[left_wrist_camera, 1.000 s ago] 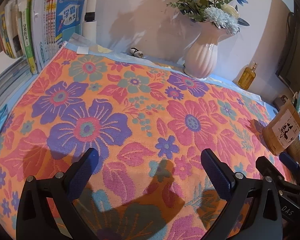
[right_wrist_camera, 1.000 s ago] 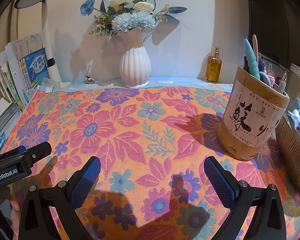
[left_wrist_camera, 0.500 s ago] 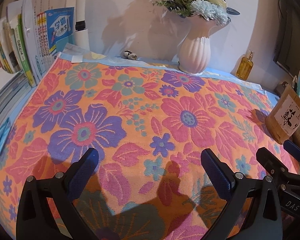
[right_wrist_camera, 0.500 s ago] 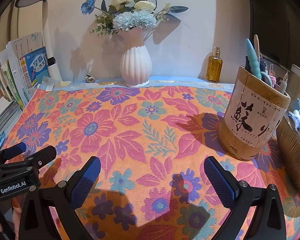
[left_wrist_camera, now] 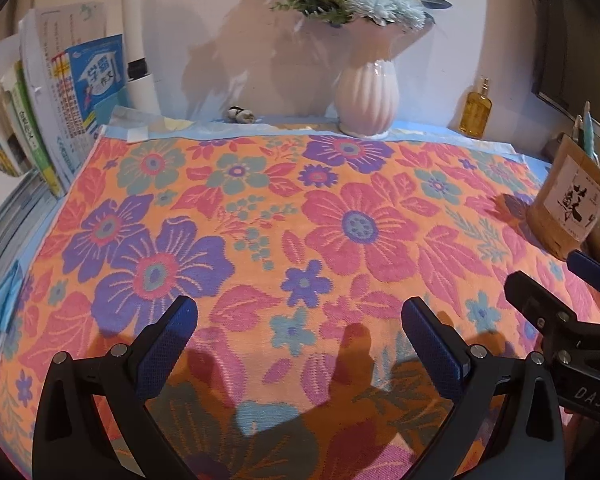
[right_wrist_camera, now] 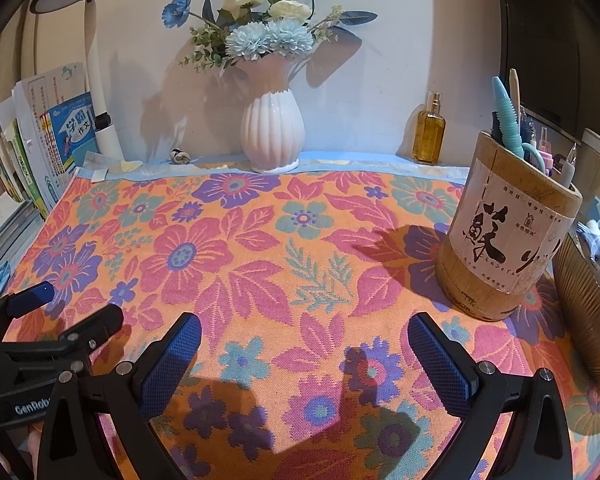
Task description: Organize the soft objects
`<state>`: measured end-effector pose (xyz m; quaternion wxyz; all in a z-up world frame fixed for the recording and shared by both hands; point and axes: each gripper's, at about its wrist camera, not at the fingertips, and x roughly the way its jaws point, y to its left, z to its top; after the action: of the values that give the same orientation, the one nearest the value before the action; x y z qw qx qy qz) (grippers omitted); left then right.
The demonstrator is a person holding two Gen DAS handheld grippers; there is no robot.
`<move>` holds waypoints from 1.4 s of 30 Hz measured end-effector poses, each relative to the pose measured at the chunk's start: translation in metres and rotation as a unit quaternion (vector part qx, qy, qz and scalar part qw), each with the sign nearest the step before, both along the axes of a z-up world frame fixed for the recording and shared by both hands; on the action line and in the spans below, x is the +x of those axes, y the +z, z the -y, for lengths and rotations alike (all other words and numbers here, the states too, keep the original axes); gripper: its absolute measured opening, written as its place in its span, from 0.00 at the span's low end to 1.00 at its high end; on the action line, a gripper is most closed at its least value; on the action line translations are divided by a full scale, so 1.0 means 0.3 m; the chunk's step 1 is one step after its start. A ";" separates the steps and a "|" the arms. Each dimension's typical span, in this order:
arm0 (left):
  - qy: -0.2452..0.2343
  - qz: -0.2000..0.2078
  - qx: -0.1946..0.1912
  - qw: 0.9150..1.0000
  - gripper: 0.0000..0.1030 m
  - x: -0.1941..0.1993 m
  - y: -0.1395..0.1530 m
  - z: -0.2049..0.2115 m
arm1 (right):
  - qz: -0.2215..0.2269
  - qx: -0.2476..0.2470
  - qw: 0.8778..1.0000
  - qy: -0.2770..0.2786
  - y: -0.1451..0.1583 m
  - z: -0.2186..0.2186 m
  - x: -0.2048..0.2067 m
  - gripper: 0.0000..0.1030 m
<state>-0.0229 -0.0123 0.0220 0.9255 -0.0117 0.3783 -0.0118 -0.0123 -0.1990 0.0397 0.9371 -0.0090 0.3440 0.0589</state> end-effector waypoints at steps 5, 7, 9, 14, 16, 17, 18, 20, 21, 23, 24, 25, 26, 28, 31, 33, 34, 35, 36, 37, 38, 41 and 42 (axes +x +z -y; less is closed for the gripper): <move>0.005 -0.002 -0.017 1.000 0.99 0.000 0.000 -0.016 | 0.000 -0.001 1.000 0.001 0.000 0.000 0.002 1.00; 0.009 0.000 -0.013 1.000 0.99 -0.001 0.001 -0.015 | 0.000 -0.001 1.000 0.001 0.000 0.001 0.002 1.00; 0.006 0.002 -0.007 1.000 0.99 -0.002 0.002 -0.007 | -0.001 -0.001 1.000 0.001 0.000 0.000 0.003 1.00; 0.004 0.003 0.005 1.000 0.99 -0.006 0.002 0.006 | -0.001 0.001 1.000 0.001 -0.002 0.002 0.005 1.00; 0.004 0.002 0.002 1.000 0.99 -0.005 0.002 0.002 | -0.002 0.000 1.000 0.001 -0.003 0.001 0.004 1.00; 0.004 0.002 0.001 1.000 0.99 -0.004 0.002 0.000 | -0.002 -0.001 1.000 0.001 -0.004 0.001 0.006 1.00; 0.005 0.003 0.002 1.000 0.99 -0.004 0.002 0.000 | -0.002 -0.002 1.000 0.001 -0.004 0.001 0.004 1.00; 0.007 0.003 0.005 1.000 0.99 -0.005 0.002 0.003 | -0.002 -0.001 1.000 0.001 -0.004 0.001 0.005 1.00; 0.007 0.003 0.006 1.000 0.99 -0.005 0.002 0.004 | -0.002 -0.001 1.000 0.001 -0.005 0.002 0.004 1.00; 0.007 0.003 0.007 1.000 0.99 -0.005 0.002 0.005 | -0.003 0.000 1.000 0.001 -0.005 0.001 0.005 1.00; 0.007 0.003 0.007 1.000 0.99 -0.005 0.002 0.005 | -0.003 0.000 1.000 0.001 -0.005 0.001 0.005 1.00; 0.007 0.003 0.007 1.000 0.99 -0.005 0.002 0.005 | -0.004 0.000 1.000 0.001 -0.005 0.002 0.006 1.00; 0.007 0.003 0.007 1.000 0.99 -0.005 0.002 0.005 | -0.004 0.000 1.000 0.002 -0.005 0.002 0.006 1.00; 0.007 0.002 0.007 1.000 0.99 -0.004 0.002 0.006 | -0.004 0.000 1.000 0.001 -0.005 0.002 0.007 1.00; 0.007 0.002 0.007 1.000 0.99 -0.004 0.001 0.005 | -0.005 0.000 1.000 0.002 -0.006 0.001 0.006 1.00; 0.008 0.003 0.008 1.000 0.99 -0.004 0.001 0.005 | -0.005 0.000 1.000 0.002 -0.006 0.001 0.008 1.00; 0.009 0.003 0.009 1.000 0.99 -0.004 0.000 0.005 | -0.005 0.000 1.000 0.002 -0.007 0.000 0.006 1.00; 0.009 0.003 0.009 1.000 0.99 -0.004 -0.001 0.005 | -0.006 0.001 1.000 0.002 -0.008 0.003 0.010 1.00; 0.009 0.003 0.009 1.000 0.99 -0.004 -0.001 0.004 | -0.006 0.001 1.000 0.002 -0.008 0.002 0.009 1.00; 0.009 0.003 0.009 1.000 0.99 -0.004 -0.001 0.005 | -0.006 0.000 1.000 0.002 -0.008 0.002 0.010 1.00; 0.009 0.002 0.009 1.000 0.99 -0.004 -0.002 0.005 | -0.006 0.000 1.000 0.002 -0.007 0.002 0.010 1.00; 0.009 0.000 0.010 1.000 0.99 -0.003 -0.003 0.004 | -0.007 0.000 1.000 0.001 -0.010 0.001 0.010 1.00; 0.009 0.000 0.010 1.000 0.99 -0.003 -0.003 0.004 | -0.008 0.000 1.000 0.002 -0.011 0.001 0.009 1.00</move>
<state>-0.0238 -0.0134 0.0210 0.9258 -0.0057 0.3781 0.0004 -0.0095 -0.1993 0.0364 0.9342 -0.0086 0.3515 0.0606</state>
